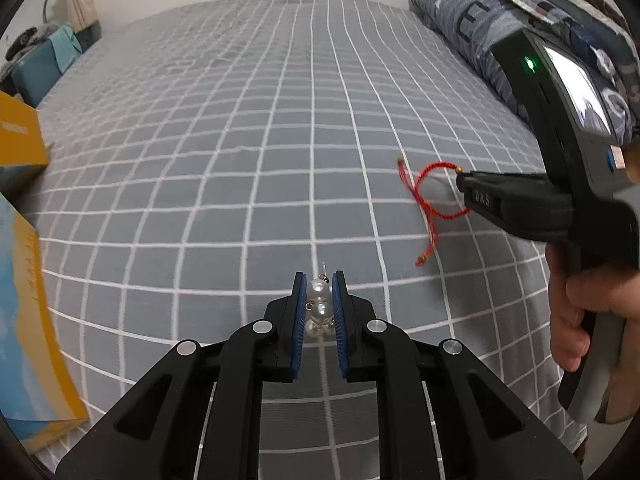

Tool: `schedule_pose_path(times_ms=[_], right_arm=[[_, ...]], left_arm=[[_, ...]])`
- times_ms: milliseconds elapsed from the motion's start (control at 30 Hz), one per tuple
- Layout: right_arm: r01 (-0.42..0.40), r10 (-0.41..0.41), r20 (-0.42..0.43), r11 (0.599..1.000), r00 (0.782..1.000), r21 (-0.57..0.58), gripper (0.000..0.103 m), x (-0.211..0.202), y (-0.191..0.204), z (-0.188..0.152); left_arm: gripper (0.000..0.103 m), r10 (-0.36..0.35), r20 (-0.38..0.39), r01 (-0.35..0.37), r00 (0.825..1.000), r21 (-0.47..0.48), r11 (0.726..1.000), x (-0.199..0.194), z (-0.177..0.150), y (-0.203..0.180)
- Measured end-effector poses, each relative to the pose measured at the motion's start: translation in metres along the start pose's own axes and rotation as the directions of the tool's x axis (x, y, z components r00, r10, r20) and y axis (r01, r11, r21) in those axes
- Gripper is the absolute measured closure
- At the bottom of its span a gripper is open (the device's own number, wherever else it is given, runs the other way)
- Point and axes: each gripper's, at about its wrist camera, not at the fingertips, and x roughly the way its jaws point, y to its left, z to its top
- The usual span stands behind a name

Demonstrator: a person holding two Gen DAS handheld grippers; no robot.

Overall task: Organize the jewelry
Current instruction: 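Carry pearl strand and red charm bracelet into the box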

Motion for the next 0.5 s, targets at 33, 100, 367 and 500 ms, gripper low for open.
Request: schedule_pose_path(times_ms=[33, 100, 367, 500], right_arm=[[-0.001, 0.001, 0.005, 1.0, 1.0, -0.001, 0.095, -0.005, 0.001, 0.0], [-0.004, 0.004, 0.013, 1.0, 1.0, -0.001, 0.095, -0.014, 0.004, 0.001], [-0.04, 0.041, 0.069, 0.999, 0.997, -0.013, 0.095, -0.067, 0.03, 0.001], [-0.062, 0.064, 0.097, 0.998, 0.993, -0.028, 0.095, -0.095, 0.048, 0.002]], left_arm=[[0.09, 0.003, 0.002, -0.003, 1.0, -0.003, 1.0, -0.003, 0.003, 0.002], [0.09, 0.002, 0.004, -0.001, 1.0, -0.009, 1.0, -0.012, 0.007, 0.006], [0.09, 0.057, 0.037, -0.055, 0.998, -0.051, 0.997, -0.058, 0.02, 0.038], [0.09, 0.095, 0.05, -0.09, 0.994, -0.09, 0.992, -0.084, 0.023, 0.065]])
